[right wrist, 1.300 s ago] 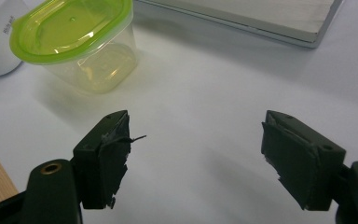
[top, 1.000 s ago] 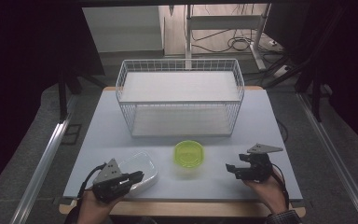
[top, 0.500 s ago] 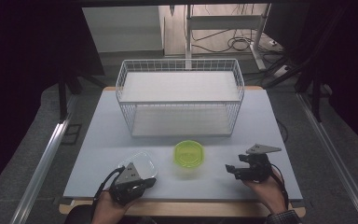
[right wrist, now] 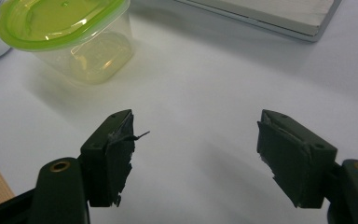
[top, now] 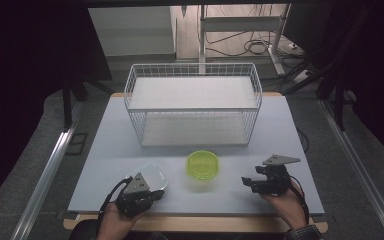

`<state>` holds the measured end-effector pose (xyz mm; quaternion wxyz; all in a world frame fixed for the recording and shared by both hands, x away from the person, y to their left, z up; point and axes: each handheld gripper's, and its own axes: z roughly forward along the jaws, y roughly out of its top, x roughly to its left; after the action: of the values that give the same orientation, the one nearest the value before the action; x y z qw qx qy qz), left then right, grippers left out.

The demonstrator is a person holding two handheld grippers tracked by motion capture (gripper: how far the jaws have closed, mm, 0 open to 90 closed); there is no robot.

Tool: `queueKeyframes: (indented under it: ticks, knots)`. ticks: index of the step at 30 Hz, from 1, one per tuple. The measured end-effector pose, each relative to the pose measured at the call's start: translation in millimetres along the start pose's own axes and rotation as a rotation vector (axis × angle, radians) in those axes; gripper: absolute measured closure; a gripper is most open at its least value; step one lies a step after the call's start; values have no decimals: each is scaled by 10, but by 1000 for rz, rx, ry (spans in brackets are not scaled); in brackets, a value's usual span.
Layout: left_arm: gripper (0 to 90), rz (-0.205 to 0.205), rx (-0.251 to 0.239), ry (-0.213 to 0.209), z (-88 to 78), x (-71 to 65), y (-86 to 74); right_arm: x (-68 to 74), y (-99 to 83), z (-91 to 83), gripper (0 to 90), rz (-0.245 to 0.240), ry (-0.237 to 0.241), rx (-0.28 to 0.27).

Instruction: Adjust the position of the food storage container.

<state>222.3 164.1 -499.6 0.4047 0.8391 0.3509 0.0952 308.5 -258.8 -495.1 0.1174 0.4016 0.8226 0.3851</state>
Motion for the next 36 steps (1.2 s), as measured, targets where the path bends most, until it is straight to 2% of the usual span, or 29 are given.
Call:
queueKeyframes:
  ticks: [8,9,11,14,15,16,17,20,23,25,26,27,30,31,32,33,35,36]
  knots:
    - [897,-3,-7,-1,-13,13,-9,2,1,4,284,-4,2,0]
    - [897,-7,-27,-18,-44,8,-4,4,4,-1,322,-8,4,0]
    - [896,6,-54,-8,-106,-5,12,18,18,-14,402,-12,22,-5]
    - [854,16,-89,45,-228,28,13,71,70,-39,591,-52,38,-14]
    - [820,10,-97,67,-266,57,5,92,93,-45,667,-64,51,-18]
    - [762,10,-97,67,-266,57,5,113,119,-47,720,-72,66,-17]
    - [710,-7,-110,126,-332,129,-28,138,148,-41,767,-81,78,-22]
    - [601,-35,-121,193,-419,246,-87,226,253,-10,876,-128,96,-15]
    - [486,-72,-142,253,-507,350,-145,307,372,35,895,-135,119,-23]
    - [419,-96,-152,282,-565,419,-186,354,458,94,896,-153,132,-26]
    - [389,-96,-152,282,-565,419,-186,381,503,131,896,-159,135,-24]
    - [364,-106,-164,301,-612,483,-232,413,549,172,896,-161,139,-24]
    - [302,-105,-173,317,-646,539,-281,513,692,319,897,-160,162,-37]
    - [273,-121,-170,330,-662,596,-326,552,739,366,897,-166,174,-36]
    - [254,-121,-170,330,-662,596,-326,552,739,366,897,-166,174,-36]
    - [245,-140,-171,336,-670,647,-369,645,827,459,896,-197,197,-28]
    - [201,-164,-169,336,-669,686,-398,746,911,551,896,-233,209,-17]
    - [192,-164,-164,335,-672,698,-409,798,950,595,895,-247,220,-10]
